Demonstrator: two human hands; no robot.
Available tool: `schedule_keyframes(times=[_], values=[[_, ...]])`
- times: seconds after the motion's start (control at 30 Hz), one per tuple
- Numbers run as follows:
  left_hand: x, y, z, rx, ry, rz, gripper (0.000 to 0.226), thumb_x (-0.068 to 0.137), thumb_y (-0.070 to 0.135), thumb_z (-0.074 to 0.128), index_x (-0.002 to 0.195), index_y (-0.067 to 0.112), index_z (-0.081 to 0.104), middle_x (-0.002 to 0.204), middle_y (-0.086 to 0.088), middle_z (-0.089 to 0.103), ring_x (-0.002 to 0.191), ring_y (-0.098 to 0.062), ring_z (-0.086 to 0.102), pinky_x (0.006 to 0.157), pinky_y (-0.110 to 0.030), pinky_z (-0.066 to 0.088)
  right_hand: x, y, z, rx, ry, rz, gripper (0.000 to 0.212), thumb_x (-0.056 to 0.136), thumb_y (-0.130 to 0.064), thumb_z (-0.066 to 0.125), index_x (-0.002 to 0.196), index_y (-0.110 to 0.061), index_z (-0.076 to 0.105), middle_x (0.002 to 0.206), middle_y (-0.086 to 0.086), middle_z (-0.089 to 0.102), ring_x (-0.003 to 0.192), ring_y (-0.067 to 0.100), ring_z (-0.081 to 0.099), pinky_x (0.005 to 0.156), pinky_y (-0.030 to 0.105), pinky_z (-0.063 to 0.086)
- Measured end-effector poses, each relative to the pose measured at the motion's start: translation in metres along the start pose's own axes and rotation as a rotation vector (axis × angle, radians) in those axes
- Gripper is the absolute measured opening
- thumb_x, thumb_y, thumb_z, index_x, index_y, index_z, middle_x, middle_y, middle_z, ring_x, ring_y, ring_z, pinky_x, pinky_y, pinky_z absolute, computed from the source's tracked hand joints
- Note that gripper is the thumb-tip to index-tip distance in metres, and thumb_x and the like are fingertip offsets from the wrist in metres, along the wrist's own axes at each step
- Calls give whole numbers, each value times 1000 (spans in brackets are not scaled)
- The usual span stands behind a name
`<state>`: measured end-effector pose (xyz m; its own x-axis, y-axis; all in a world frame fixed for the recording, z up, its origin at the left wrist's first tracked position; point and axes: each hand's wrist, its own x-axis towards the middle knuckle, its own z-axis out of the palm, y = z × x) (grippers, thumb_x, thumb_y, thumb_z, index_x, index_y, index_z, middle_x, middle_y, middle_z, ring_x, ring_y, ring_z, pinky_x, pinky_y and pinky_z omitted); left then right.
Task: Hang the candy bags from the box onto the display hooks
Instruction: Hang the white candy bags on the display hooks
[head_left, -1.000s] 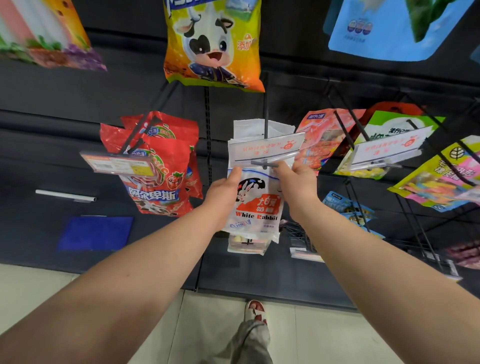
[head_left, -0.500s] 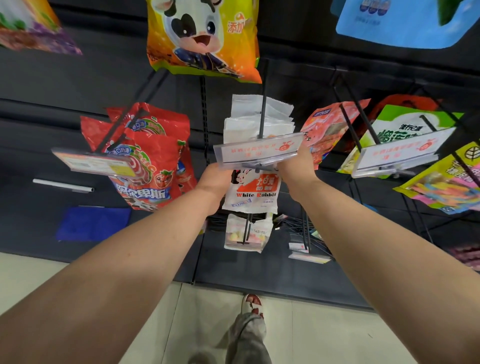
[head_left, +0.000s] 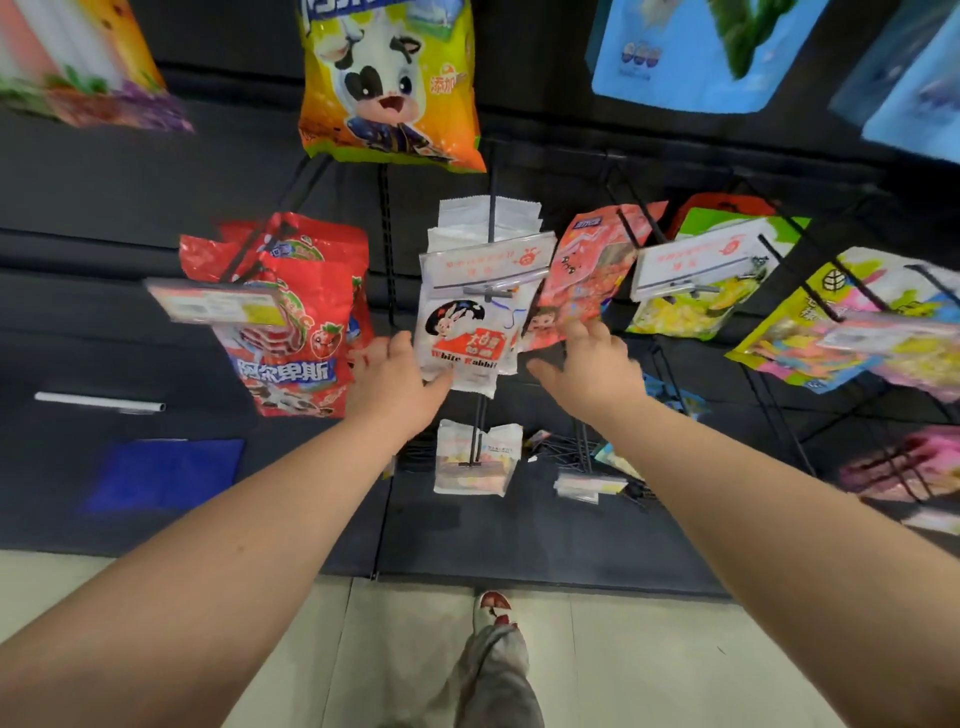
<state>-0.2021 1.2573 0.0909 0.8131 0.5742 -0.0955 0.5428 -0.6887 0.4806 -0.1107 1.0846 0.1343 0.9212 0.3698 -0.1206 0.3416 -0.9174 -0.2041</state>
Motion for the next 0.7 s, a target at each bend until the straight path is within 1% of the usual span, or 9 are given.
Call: schedule_keyframes(times=[0.07, 0.1, 0.17, 0.27, 0.4, 0.5, 0.6, 0.7], values=[[-17, 2, -3, 205, -5, 92, 77, 89, 56, 52, 148, 17, 23, 153, -13, 26, 140, -36, 24, 111, -50, 30, -16, 10, -1, -130, 3, -67, 70, 90, -54, 50, 147, -21, 27, 153, 8, 26, 140, 33, 24, 110, 53, 27], [-23, 5, -3, 275, -34, 118, 80, 89, 57, 50, 151, 18, 17, 157, -12, 20, 144, -36, 18, 114, -51, 24, -23, 14, -1, -157, -1, -87, 69, 90, -54, 50, 146, -22, 28, 153, 7, 25, 141, 32, 22, 111, 54, 25], [-37, 12, -4, 365, -93, 166, 82, 91, 58, 46, 153, 20, 8, 161, -10, 8, 148, -36, 5, 118, -52, 13, -36, 23, -2, -163, -23, -92, 66, 90, -53, 50, 145, -23, 29, 154, 6, 24, 143, 32, 18, 113, 54, 21], [-58, 24, -5, 426, -133, 243, 83, 92, 59, 42, 154, 22, 2, 163, -7, -1, 149, -34, -5, 119, -54, 5, -53, 37, -3, -158, -45, -76, 67, 91, -53, 49, 147, -24, 26, 156, 6, 21, 145, 31, 13, 114, 53, 20], [-81, 48, 2, 448, -156, 290, 82, 93, 59, 41, 154, 21, 1, 163, -7, -4, 149, -33, -8, 118, -54, 2, -76, 60, -4, -143, -42, -66, 66, 91, -52, 49, 147, -25, 27, 154, 4, 24, 145, 30, 16, 113, 51, 22], [-103, 78, 19, 439, -186, 324, 83, 93, 60, 40, 154, 21, 1, 163, -6, -4, 149, -33, -9, 119, -54, 1, -102, 97, -8, -147, -21, -52, 64, 90, -51, 50, 145, -26, 30, 152, 3, 29, 143, 28, 21, 113, 49, 23], [-134, 123, 46, 448, -207, 397, 84, 92, 61, 41, 154, 21, 2, 163, -6, 0, 149, -33, -6, 119, -54, 5, -139, 156, -17, -145, -9, 9, 62, 90, -51, 49, 143, -25, 31, 150, 2, 31, 141, 28, 24, 110, 49, 25], [-179, 184, 82, 442, -248, 499, 84, 92, 60, 42, 154, 20, 3, 163, -6, 1, 149, -33, -6, 118, -55, 5, -188, 234, -29, -139, -8, 115, 60, 90, -50, 49, 142, -25, 32, 148, 2, 34, 139, 28, 26, 109, 47, 28]])
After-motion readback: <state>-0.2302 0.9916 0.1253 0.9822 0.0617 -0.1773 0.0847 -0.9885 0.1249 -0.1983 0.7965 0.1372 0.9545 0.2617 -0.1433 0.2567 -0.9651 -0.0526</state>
